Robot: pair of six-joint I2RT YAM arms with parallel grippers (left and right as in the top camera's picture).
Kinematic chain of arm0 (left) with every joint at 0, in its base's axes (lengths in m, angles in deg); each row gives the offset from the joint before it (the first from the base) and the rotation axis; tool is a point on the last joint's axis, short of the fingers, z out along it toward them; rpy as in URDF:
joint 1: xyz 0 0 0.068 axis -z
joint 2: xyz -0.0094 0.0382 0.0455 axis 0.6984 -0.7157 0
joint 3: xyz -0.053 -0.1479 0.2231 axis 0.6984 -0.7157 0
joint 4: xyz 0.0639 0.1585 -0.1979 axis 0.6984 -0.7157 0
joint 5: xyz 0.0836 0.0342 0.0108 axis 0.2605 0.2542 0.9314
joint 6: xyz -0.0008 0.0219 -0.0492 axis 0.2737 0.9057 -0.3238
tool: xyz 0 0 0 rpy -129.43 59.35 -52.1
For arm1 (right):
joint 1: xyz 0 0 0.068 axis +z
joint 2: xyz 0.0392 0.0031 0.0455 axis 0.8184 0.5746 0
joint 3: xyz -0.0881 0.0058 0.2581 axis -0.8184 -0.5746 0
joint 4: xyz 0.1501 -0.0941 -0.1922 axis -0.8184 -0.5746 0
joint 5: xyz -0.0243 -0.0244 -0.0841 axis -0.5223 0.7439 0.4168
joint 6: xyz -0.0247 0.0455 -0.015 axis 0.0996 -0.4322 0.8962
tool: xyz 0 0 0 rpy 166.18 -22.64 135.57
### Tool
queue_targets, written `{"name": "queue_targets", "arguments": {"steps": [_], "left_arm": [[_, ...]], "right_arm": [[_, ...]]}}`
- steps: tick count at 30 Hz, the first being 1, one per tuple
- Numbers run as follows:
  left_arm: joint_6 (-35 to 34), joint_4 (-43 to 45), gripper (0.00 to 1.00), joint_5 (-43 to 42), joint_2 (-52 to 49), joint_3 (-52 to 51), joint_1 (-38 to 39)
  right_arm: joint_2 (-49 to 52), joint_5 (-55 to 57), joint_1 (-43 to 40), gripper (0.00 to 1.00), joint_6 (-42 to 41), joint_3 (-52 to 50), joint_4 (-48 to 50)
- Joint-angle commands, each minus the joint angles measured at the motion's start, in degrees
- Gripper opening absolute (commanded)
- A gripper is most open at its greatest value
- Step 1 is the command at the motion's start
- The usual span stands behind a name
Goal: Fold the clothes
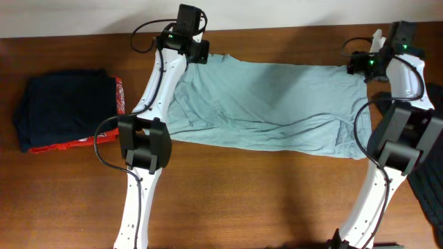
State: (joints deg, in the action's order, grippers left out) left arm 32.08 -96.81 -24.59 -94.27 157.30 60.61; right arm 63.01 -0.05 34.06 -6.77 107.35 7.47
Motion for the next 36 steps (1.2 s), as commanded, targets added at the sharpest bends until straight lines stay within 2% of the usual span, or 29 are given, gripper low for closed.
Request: {"name": "queue_targets", "arguments": {"steps": [1,17,19,20,21,23,24,25,32,36], "left_arm": [[-0.6,0.1,0.0,0.7,-0.1,0.7,-0.2],[-0.6,-0.3,0.0,0.7,-0.1,0.7,-0.2],[-0.6,-0.3,0.0,0.7,-0.1,0.7,-0.2],[-0.6,-0.3,0.0,0.7,-0.1,0.7,-0.2],[-0.6,-0.3,0.0,0.7,-0.1,0.7,-0.2],[-0.6,-0.3,0.0,0.7,-0.1,0.7,-0.2],[-0.6,-0.3,0.0,0.7,-0.1,0.7,-0.2],[-0.6,-0.3,0.0,0.7,-0.1,0.7,-0.2],[-0.6,-3.1,0.0,1.7,-0.1,4.5,-1.0],[-0.6,-7.6,0.0,1.7,-0.1,10.9,-1.2]], "right_arm": [[2.6,-0.7,0.6,0.75,0.2,0.4,0.9],[5.8,-0.7,0.6,0.71,0.2,0.4,5.8],[6.2,-0.7,0.6,0.67,0.2,0.4,5.8],[6.4,-0.7,0.6,0.59,0.2,0.4,5.8],[6.5,-0.7,0.6,0.5,0.2,0.4,5.8],[6.5,-0.7,0.6,0.15,0.1,0.4,5.8],[6.5,-0.7,0.6,0.07,0.0,0.4,5.6],[6.5,-0.7,0.6,0.04,-0.1,0.4,5.4],[3.1,-1.8,0.6,0.04,-0.5,2.6,-0.4],[0.3,-4.8,0.6,0.04,-0.5,10.1,-9.6]]}}
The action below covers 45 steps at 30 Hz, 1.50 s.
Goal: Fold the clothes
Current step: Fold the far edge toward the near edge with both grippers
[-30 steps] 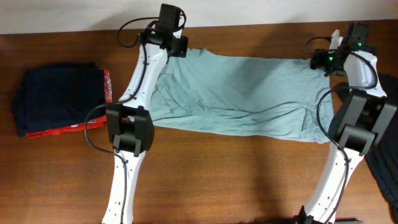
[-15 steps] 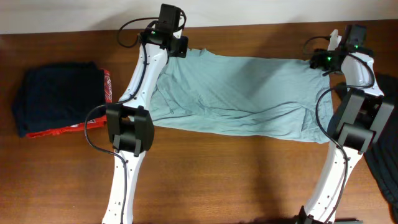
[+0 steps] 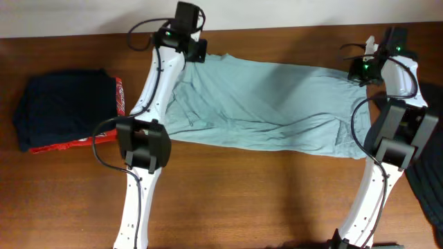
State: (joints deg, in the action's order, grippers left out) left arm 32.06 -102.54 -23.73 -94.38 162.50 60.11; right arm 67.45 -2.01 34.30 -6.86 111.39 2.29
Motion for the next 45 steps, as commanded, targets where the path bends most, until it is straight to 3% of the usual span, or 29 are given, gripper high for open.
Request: {"name": "queue_targets", "arguments": {"steps": [1,7,18,29,40,45], "left_arm": [[-0.5,-2.6,0.0,0.9,0.0,6.7,-0.7],[-0.5,-10.8,0.0,0.9,0.0,11.6,-0.7],[-0.5,-22.0,0.0,1.0,0.0,11.6,-1.2],[-0.5,-29.1,0.0,10.1,0.0,11.3,-2.3],[-0.5,-28.5,0.0,9.4,-1.9,11.0,-2.4],[-0.6,-31.2,0.0,9.4,-5.4,11.0,-2.4]], "right_arm": [[-4.4,-3.5,0.3,0.04,-0.4,8.0,-6.8],[-4.5,-4.5,0.3,0.04,-0.4,21.5,-25.9],[-4.5,-4.5,-0.3,0.04,-0.3,22.6,-45.6],[-4.4,-2.8,-1.2,0.04,-0.2,21.4,-48.4],[-4.4,-0.4,-2.6,0.04,-0.2,6.4,-44.7],[-4.4,-0.4,-3.0,0.04,-0.2,5.3,-43.4]]}}
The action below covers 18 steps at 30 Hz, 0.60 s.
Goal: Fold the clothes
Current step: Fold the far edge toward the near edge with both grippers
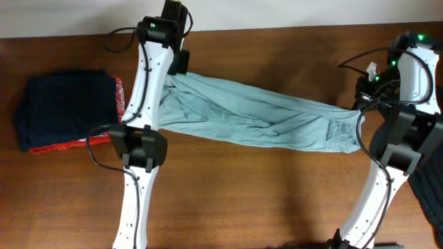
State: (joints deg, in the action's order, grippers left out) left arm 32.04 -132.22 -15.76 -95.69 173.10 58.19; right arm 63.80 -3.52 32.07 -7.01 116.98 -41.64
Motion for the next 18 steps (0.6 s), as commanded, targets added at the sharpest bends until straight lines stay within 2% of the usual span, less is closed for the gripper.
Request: {"name": "queue_targets", "arguments": {"steps": [1,2,3,4,6,7,8,9,10,12,15,18], "left_arm": [[-0.5,-2.2,0.0,1.5,-4.7,0.4,-0.5],[-0.5,-3.3,0.0,1.5,-5.9,0.4,-0.5],[-0.5,-4.0,0.0,1.5,-6.3,0.4,-0.5],[-0.5,-4.4,0.0,1.5,-6.8,0.4,-0.5],[-0.5,-5.0,0.03,1.5,-6.9,0.4,-0.5],[-0.5,-5.0,0.05,1.5,-6.9,0.4,-0.5],[-0.6,-5.0,0.08,1.5,-6.9,0.5,-0.5],[-1.2,-5.0,0.16,1.5,-6.7,1.0,-0.6],[-1.5,-5.0,0.19,1.5,-6.7,1.3,-0.6],[-2.1,-5.7,0.32,1.5,-6.6,3.0,-0.6],[-2.1,-8.4,0.55,1.5,-6.6,7.5,-0.6],[-2.1,-8.6,0.73,0.8,-5.9,11.1,-0.6]], "right_arm": [[-0.8,1.0,-0.8,0.04,0.0,-0.3,0.7],[-0.8,0.9,-0.9,0.1,0.0,-0.3,1.0],[-0.8,0.9,-0.9,0.23,0.0,-0.3,1.2],[-0.8,0.9,-0.9,0.41,0.0,-0.3,1.3],[-0.8,0.9,-0.9,0.7,0.0,-0.3,1.4],[-0.8,0.9,-0.9,0.76,0.0,-0.3,1.4],[-0.8,0.9,-0.9,0.81,0.0,-0.3,1.4],[-0.8,0.9,-0.9,0.86,0.0,-0.3,1.4],[-0.8,0.8,-0.9,0.88,0.0,-0.2,1.3],[-0.8,0.4,-1.0,0.93,0.0,0.7,0.7],[-0.9,-1.7,-1.8,0.95,0.0,4.3,-1.9],[-0.9,-2.9,-2.8,0.97,0.0,9.0,-4.5]]}}
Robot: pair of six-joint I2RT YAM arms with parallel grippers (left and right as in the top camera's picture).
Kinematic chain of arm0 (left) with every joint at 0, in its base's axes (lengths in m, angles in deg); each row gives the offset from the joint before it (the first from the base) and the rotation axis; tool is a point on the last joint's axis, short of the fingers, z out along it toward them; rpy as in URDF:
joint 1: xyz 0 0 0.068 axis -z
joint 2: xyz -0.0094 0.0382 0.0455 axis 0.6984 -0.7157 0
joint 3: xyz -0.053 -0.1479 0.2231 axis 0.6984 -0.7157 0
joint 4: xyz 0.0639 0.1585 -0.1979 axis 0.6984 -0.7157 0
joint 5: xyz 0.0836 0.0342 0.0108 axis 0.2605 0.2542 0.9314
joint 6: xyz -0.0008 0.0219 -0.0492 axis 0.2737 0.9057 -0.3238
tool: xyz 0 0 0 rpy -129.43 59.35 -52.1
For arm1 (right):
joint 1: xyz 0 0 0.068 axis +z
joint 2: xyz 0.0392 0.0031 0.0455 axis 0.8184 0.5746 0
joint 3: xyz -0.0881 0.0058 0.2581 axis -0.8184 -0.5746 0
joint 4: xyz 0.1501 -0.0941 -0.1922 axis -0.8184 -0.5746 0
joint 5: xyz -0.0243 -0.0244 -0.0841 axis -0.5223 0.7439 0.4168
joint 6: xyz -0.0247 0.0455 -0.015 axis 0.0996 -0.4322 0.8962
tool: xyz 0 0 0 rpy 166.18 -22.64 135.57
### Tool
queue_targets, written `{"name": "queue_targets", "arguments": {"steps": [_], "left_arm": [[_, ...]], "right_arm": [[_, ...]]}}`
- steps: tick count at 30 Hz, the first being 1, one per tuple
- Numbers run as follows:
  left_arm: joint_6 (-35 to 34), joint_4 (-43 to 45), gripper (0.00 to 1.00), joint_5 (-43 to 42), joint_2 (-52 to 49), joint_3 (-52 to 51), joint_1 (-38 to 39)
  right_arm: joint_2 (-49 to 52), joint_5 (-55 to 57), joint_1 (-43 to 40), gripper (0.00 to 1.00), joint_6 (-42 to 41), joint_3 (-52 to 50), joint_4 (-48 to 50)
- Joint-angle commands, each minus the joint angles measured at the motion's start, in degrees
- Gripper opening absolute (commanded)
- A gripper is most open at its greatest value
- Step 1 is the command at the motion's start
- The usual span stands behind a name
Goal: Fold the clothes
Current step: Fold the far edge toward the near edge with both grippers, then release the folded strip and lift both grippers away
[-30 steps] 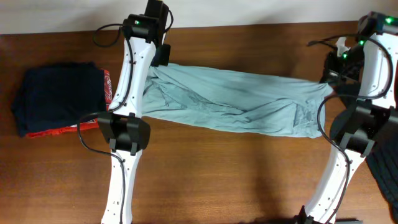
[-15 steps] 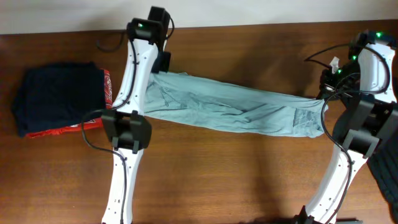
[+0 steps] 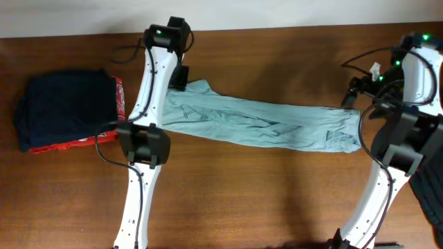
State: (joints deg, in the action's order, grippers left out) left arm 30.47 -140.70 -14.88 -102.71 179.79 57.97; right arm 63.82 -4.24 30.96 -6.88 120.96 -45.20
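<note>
A light teal garment (image 3: 263, 128) lies across the middle of the wooden table (image 3: 249, 200) as a narrow, wrinkled band running from left to right. My left gripper (image 3: 183, 77) is at its far-left corner, shut on the cloth, which rises a little toward it. At the band's far-right end, my right gripper (image 3: 351, 98) is shut on the cloth there. The fingers themselves are mostly hidden under the wrists in the overhead view.
A folded dark navy stack (image 3: 62, 107) with a red piece (image 3: 104, 138) under it sits at the left. A dark cloth (image 3: 432, 197) hangs at the right edge. Both arm bases stand at the front of the table.
Both grippers have come nearer the front with the garment's far edge. The cloth, which was stretched and lifted between them, now lies lower and flatter as a narrower band.
The garment lay spread wide, with both grippers at its far corners. Then the corners were held up at the back edge. Later the cloth hung taut between the raised grippers, drawn into a strip. Now the far edge sits over the near part.
</note>
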Motion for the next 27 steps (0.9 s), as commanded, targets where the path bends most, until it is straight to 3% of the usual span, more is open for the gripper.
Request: {"name": "queue_targets", "arguments": {"steps": [1,4,7,17,27], "left_arm": [[-0.5,-0.1,0.77,-1.0,1.8,6.2,-0.3],[-0.9,-0.1,0.93,-2.2,4.6,7.8,-0.3],[-0.9,-0.1,0.98,-2.2,8.0,7.8,-0.3],[-0.9,-0.1,0.99,-3.8,22.6,7.8,-0.3],[-2.3,-0.1,0.99,-8.5,26.9,6.5,-0.3]], "right_arm": [[-1.7,-2.8,-2.0,0.98,-0.2,6.3,-0.9],[-4.6,-4.4,-2.7,1.0,-0.1,6.6,-0.9],[-7.5,-4.5,-3.1,1.0,-0.1,6.6,-0.9],[-28.0,-3.5,-3.0,1.0,1.4,4.1,-0.9],[-39.8,1.0,-3.0,0.99,1.4,-18.5,2.7]]}}
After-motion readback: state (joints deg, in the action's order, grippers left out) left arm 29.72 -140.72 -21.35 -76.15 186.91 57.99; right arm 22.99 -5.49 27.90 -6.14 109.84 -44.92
